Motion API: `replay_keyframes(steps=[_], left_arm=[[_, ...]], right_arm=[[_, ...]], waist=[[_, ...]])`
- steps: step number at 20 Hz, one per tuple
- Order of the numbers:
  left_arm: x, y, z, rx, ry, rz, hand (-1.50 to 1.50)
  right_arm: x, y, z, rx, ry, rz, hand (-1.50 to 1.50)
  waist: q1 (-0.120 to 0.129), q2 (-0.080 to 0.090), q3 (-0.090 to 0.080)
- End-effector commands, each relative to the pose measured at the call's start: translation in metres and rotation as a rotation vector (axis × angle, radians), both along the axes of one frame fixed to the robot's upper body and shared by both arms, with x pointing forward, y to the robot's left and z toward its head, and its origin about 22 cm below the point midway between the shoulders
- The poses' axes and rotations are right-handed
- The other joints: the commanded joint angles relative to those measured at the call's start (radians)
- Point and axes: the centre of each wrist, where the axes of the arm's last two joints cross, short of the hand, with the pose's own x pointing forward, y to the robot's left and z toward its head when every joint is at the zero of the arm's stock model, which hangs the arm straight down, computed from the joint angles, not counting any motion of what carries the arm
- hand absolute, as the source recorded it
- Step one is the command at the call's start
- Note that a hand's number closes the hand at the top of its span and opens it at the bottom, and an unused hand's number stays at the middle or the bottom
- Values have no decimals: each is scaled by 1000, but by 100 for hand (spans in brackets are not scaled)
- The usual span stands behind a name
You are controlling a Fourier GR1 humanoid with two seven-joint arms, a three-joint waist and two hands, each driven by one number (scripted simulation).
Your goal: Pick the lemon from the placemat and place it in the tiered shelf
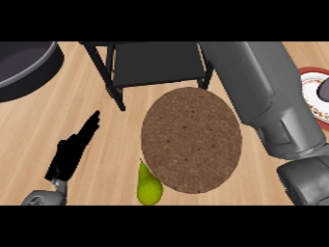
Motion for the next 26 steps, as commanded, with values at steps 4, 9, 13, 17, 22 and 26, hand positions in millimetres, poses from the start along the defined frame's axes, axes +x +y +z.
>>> replay_keyframes(steps=[4, 9, 13, 17, 22, 26], left_arm=[[11, -5, 9, 8, -8, -16, 0], [6, -8, 4, -9, -7, -45, 0], [2, -6, -1, -9, 0, -51, 0], [5, -8, -3, 1, 7, -45, 0], [11, -6, 5, -2, 14, -1, 0], [5, 8, 6, -2, 6, 36, 0]], right_arm=[[9, 5, -50, 227, 102, 66, 150], [16, -29, -55, 687, 127, 7, -150], [18, -39, -52, 857, 0, 37, -150], [19, -34, -45, 907, -191, 4, -150], [21, -48, -39, 929, -404, -110, -150], [24, -78, -45, 916, -511, -257, -150]], waist=[[25, 46, -1], [51, 54, 2], [56, 50, 1], [40, 43, -2], [-4, 29, -1], [-27, 20, -2]])
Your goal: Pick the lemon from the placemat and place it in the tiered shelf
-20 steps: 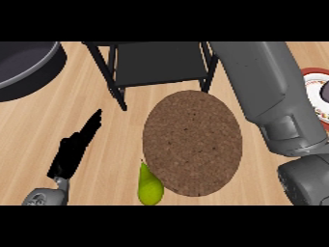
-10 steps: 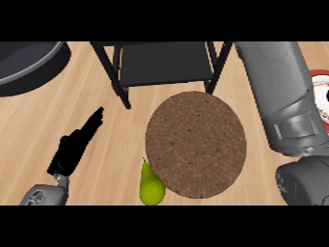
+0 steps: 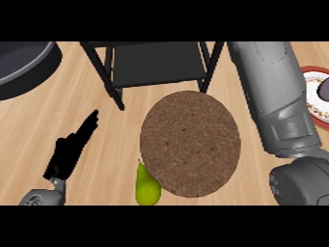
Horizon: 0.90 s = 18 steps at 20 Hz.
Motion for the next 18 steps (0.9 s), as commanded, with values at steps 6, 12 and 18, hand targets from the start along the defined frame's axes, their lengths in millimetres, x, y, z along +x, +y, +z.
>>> replay_keyframes(steps=[6, 12, 18], left_arm=[[-11, 16, -3, -6, 30, 65, 0], [-16, 23, -5, -1, 40, 73, 0], [-17, 20, -16, 5, 25, 75, 0]], right_arm=[[-7, -100, -46, 29, 82, -203, -150], [-48, -164, -59, -41, 65, -111, -150], [-101, -210, -45, -99, 51, -63, -150]], waist=[[-75, -12, 7], [-86, -15, 7], [-77, -9, 6]])
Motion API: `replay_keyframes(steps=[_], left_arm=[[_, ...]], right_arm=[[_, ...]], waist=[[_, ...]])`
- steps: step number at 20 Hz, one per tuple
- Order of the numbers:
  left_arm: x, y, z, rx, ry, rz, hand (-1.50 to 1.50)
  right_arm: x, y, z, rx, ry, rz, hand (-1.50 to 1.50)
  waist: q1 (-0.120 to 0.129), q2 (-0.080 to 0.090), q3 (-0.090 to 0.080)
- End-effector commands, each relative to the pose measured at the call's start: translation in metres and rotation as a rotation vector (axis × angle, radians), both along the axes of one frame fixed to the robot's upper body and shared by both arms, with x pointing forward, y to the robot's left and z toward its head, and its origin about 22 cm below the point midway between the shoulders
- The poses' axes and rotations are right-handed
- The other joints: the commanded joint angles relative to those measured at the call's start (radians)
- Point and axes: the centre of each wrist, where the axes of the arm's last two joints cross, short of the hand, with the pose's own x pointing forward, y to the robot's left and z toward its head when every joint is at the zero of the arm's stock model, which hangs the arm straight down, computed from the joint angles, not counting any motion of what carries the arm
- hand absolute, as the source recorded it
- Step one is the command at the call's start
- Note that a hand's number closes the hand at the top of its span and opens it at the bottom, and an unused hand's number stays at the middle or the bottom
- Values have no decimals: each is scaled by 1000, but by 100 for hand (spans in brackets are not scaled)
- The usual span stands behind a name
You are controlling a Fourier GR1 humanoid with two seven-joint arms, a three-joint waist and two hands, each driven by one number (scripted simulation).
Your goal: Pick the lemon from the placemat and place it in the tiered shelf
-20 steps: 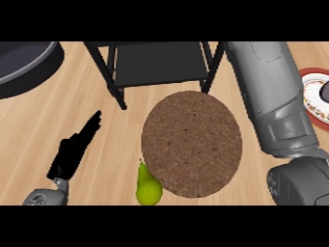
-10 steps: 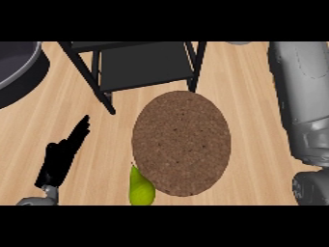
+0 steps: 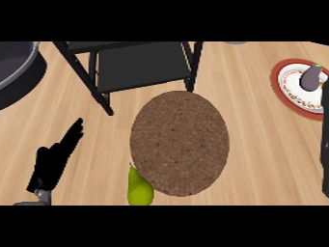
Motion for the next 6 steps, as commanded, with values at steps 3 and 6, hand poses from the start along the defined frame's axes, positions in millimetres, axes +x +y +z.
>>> replay_keyframes(steps=[3, 6], left_arm=[[6, -11, -2, -4, 9, -16, 0], [12, -3, 10, -22, 8, -28, 0]], right_arm=[[-51, -47, -5, -58, 9, 38, -150], [-70, -46, -3, -73, 76, 50, -150]], waist=[[15, 8, 0], [16, 7, 0]])
